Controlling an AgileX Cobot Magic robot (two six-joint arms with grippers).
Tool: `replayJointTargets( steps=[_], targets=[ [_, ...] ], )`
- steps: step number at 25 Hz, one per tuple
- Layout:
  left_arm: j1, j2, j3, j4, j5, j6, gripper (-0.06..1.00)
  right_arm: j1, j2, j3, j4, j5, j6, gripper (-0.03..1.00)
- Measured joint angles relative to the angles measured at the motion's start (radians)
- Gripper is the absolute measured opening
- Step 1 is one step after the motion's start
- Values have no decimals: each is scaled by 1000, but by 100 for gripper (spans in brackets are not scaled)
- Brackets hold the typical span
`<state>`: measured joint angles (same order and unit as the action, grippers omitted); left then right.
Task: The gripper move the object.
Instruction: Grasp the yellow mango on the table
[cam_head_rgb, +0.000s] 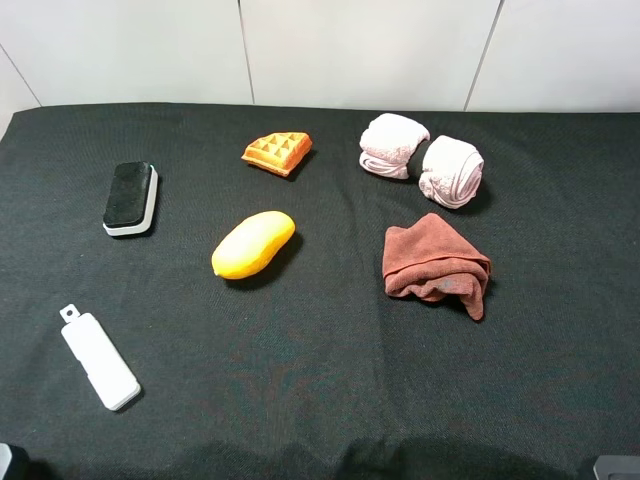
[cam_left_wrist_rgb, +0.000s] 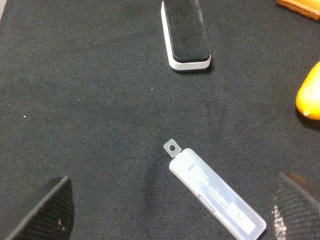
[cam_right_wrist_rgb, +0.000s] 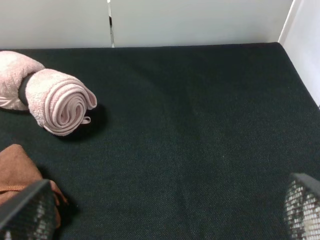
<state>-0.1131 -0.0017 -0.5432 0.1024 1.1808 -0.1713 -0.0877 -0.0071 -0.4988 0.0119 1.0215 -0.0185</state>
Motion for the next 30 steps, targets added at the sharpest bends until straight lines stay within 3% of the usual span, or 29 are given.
replayJointTargets(
  steps=[30],
  targets=[
    [0, 0, 0, 0, 0, 0, 83, 0, 0, 0, 0, 0, 0, 70]
  ],
)
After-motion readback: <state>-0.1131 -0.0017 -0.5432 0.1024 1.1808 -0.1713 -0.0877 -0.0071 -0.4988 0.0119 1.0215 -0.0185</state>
